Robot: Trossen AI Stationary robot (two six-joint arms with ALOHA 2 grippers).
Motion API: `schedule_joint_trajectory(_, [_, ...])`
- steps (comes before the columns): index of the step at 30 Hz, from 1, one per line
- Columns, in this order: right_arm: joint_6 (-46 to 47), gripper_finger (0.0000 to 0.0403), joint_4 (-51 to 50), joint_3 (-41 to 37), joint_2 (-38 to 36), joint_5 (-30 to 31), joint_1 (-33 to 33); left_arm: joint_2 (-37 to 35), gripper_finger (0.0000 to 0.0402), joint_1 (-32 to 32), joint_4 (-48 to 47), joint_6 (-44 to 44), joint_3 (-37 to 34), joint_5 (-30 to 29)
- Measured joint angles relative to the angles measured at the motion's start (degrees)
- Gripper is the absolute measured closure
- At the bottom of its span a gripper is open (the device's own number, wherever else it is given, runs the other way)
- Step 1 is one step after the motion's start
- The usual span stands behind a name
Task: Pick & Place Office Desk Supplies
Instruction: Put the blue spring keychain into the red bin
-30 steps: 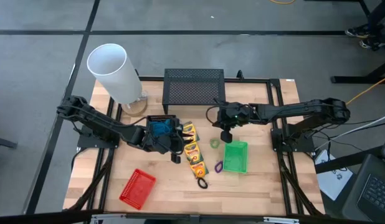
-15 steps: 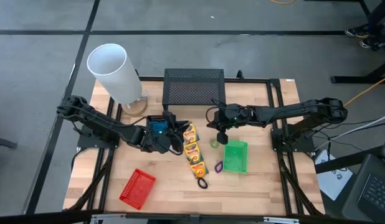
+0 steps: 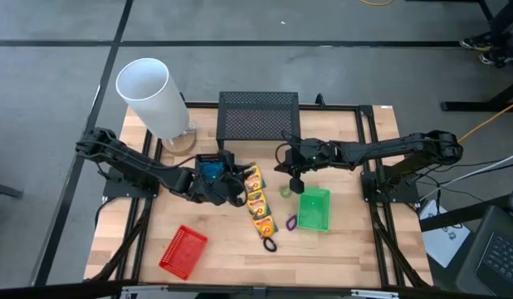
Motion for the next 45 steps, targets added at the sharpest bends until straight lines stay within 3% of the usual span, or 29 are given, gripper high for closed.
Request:
schedule_joint_trajectory(6, [0.2,0.0393,1.4,0.0,0.0,3.7,0.0,0.1,0.0333,2.0,-7.8,-21.9,0.0,13.6])
schedule_joint_trajectory(10, [0.9,0.0393,3.4,0.0,0.0,4.1,0.0,1.3,0.0333,3.3,-9.8,-27.6,0.0,22.0])
schedule_joint_trajectory(21, [3.4,0.0393,5.1,0.0,0.0,3.7,0.0,8.5,0.0327,7.5,-21.7,-32.3,0.0,19.0])
schedule_joint_trajectory(28, [9.3,0.0385,4.3,0.0,0.0,-1.8,0.3,11.4,0.0316,9.4,-18.5,-27.2,0.0,21.5])
schedule_joint_trajectory(45, [8.5,0.0219,4.4,0.0,0.0,2.2,2.1,11.8,0.0192,10.3,-17.6,-26.7,0.0,23.1])
